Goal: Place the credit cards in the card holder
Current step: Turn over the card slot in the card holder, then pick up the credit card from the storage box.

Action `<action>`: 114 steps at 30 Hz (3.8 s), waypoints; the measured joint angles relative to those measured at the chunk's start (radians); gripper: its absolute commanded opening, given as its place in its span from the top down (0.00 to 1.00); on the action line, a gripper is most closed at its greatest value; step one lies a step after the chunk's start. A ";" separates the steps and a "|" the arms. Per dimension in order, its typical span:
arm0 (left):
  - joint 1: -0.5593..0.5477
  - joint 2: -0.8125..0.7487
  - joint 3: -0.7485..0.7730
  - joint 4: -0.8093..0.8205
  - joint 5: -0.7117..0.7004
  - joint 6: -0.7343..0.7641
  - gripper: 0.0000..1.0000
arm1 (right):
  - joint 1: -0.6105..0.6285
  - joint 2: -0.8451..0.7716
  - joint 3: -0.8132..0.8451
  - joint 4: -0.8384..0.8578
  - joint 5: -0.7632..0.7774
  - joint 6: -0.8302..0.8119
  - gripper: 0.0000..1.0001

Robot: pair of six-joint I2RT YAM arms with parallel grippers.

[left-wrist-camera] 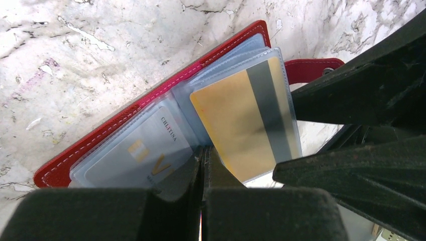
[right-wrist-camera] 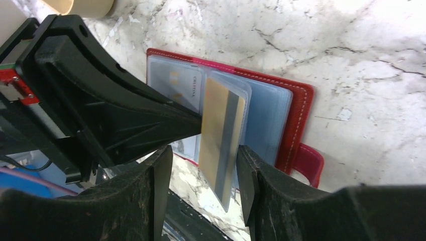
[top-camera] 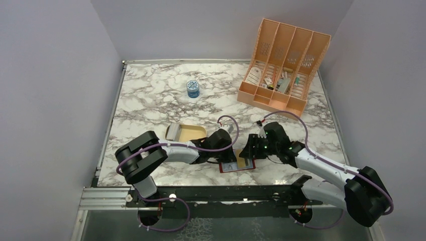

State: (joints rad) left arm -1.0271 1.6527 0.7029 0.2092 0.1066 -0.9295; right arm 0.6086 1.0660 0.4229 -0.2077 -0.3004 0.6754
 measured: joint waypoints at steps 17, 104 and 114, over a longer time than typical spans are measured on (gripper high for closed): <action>-0.002 0.000 0.000 0.000 0.000 0.000 1.00 | 0.000 -0.010 0.000 0.064 -0.148 0.030 0.50; 0.452 -0.295 0.242 -0.823 -0.550 0.537 0.61 | 0.000 -0.025 0.071 -0.022 -0.130 -0.023 0.51; 0.458 -0.222 0.243 -0.851 -0.600 0.596 0.57 | 0.000 -0.011 0.085 -0.025 -0.130 -0.030 0.51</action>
State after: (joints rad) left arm -0.5694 1.4307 0.9459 -0.6418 -0.4938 -0.3332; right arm 0.6086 1.0550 0.5076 -0.2325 -0.4305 0.6456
